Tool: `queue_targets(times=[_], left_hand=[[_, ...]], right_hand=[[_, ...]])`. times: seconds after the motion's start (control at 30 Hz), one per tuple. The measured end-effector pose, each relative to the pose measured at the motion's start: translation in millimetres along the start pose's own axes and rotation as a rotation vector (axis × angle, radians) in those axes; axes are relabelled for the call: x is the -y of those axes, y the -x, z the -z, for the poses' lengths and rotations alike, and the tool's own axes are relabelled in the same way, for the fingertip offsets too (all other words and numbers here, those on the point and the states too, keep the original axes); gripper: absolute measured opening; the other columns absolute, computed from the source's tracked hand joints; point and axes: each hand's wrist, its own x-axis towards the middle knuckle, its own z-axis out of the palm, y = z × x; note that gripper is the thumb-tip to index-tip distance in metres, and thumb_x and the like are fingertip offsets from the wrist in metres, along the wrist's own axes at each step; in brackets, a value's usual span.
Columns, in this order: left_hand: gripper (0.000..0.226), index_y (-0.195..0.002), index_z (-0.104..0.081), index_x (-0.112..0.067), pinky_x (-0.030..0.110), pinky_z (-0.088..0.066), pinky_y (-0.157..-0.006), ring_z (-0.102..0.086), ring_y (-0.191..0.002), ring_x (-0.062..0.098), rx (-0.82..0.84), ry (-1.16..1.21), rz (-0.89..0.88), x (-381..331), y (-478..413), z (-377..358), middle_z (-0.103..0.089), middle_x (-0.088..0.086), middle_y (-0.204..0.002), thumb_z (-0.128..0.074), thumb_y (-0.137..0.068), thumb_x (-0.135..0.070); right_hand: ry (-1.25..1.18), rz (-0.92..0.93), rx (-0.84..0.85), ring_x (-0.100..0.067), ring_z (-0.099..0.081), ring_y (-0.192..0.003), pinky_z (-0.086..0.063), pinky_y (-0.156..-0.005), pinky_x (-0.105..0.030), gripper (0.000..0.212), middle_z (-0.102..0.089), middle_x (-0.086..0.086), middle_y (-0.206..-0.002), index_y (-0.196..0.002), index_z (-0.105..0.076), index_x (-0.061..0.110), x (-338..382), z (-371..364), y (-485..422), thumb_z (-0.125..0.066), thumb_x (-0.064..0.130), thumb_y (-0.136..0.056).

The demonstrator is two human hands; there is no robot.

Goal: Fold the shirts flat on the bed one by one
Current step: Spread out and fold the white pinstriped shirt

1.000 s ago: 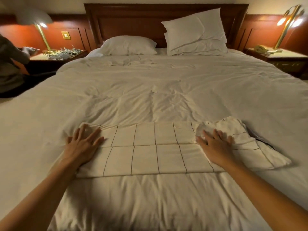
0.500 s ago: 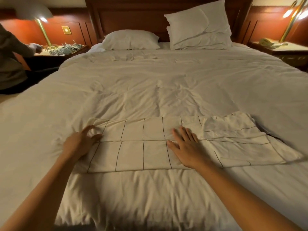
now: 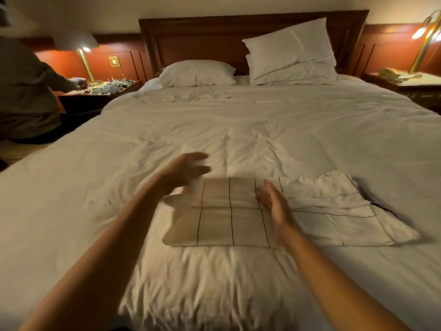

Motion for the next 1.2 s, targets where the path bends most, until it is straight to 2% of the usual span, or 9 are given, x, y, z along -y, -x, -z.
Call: queue_targets(times=[0.1, 0.17, 0.3, 0.4, 0.63, 0.87, 1.0, 1.07, 1.2], left_hand=[[0.070, -0.154, -0.022, -0.044, 0.028, -0.056, -0.052, -0.074, -0.075, 0.023, 0.339, 0.216, 0.042, -48.5, -2.9, -65.6, -0.042, 0.001, -0.147, -0.060, -0.095, -0.048], [0.068, -0.154, -0.022, -0.040, 0.027, -0.054, -0.051, -0.075, -0.076, 0.026, 0.318, 0.159, 0.025, -52.7, -4.5, -103.9, -0.044, 0.006, -0.150, -0.056, -0.097, -0.051], [0.041, -0.140, -0.054, -0.025, 0.032, -0.049, -0.088, -0.064, -0.111, 0.023, -0.077, -0.161, -0.181, -13.9, -2.4, -139.6, -0.061, 0.002, -0.133, -0.054, -0.101, -0.038], [0.037, -0.138, -0.055, -0.035, 0.038, -0.026, -0.112, -0.037, -0.139, 0.021, -0.182, -0.416, -0.202, 24.5, 2.3, -143.0, -0.047, -0.005, -0.150, -0.048, -0.102, -0.041], [0.068, -0.156, -0.009, -0.046, 0.045, 0.000, -0.123, 0.005, -0.154, 0.025, -0.015, -0.608, -0.067, 47.5, 9.6, -143.0, -0.003, -0.005, -0.168, -0.022, -0.095, -0.071], [0.068, -0.156, -0.003, -0.046, 0.046, 0.009, -0.122, 0.016, -0.152, 0.025, 0.031, -0.602, 0.021, 35.5, 10.8, -161.9, 0.010, -0.003, -0.167, -0.018, -0.095, -0.073], [0.068, -0.155, -0.005, -0.048, 0.045, 0.002, -0.123, 0.007, -0.154, 0.026, 0.037, -0.626, 0.045, 38.9, 12.6, -161.5, 0.006, -0.003, -0.168, -0.016, -0.093, -0.074], [0.062, -0.152, -0.017, -0.048, 0.045, -0.011, -0.120, -0.011, -0.152, 0.026, -0.004, -0.625, 0.001, 39.6, 11.2, -156.9, -0.010, -0.003, -0.166, -0.019, -0.095, -0.072], [0.043, -0.137, -0.049, -0.041, 0.042, -0.026, -0.104, -0.036, -0.134, 0.024, -0.248, -0.547, -0.074, 43.0, -3.2, -137.6, -0.042, -0.006, -0.149, -0.037, -0.100, -0.059]], right_hand=[[-0.323, -0.235, 0.022, -0.027, -0.068, -0.106, -0.053, -0.090, -0.041, 0.052, -0.065, -0.012, -0.126, -0.130, -0.062, 0.027, 10.4, 26.4, 6.9, -0.050, 0.061, -0.093], [-0.280, -0.314, 0.093, -0.027, -0.070, -0.105, -0.057, -0.083, -0.042, 0.062, -0.069, -0.012, -0.122, -0.129, -0.065, 0.019, 11.0, 42.4, 15.3, -0.056, 0.064, -0.088], [-0.088, -0.186, 0.071, -0.018, -0.057, -0.124, -0.050, -0.095, -0.037, 0.092, -0.052, 0.000, -0.146, -0.153, -0.029, 0.035, 9.5, 47.8, 29.8, -0.079, 0.046, -0.076], [0.193, -0.054, -0.019, -0.014, -0.043, -0.135, -0.039, -0.099, -0.027, 0.096, -0.039, -0.002, -0.154, -0.156, -0.020, 0.034, 5.9, 27.6, 37.0, -0.080, 0.033, -0.081], [0.595, 0.127, -0.105, -0.018, -0.053, -0.127, -0.043, -0.098, -0.026, 0.072, -0.055, -0.009, -0.139, -0.144, -0.044, 0.023, 19.6, 26.0, 29.4, -0.078, 0.011, -0.082], [0.990, 0.262, -0.051, -0.027, -0.059, -0.109, -0.047, -0.090, -0.032, 0.066, -0.055, -0.009, -0.119, -0.143, -0.044, 0.023, 30.4, 50.0, 35.8, -0.074, 0.014, -0.085], [1.375, 0.364, -0.110, -0.030, -0.063, -0.099, -0.049, -0.074, -0.035, 0.054, -0.049, -0.003, -0.121, -0.134, -0.048, 0.027, 37.2, 53.3, 40.7, -0.073, 0.030, -0.086], [1.313, 0.452, -0.228, -0.029, -0.063, -0.097, -0.045, -0.070, -0.033, 0.043, -0.055, -0.002, -0.118, -0.127, -0.055, 0.027, 49.7, 52.0, 30.3, -0.068, 0.038, -0.087], [1.220, 0.154, -0.211, -0.033, -0.057, -0.116, -0.044, -0.098, -0.045, 0.051, -0.065, -0.007, -0.121, -0.133, -0.054, 0.023, 61.7, 49.0, -19.0, -0.051, 0.053, -0.093]])
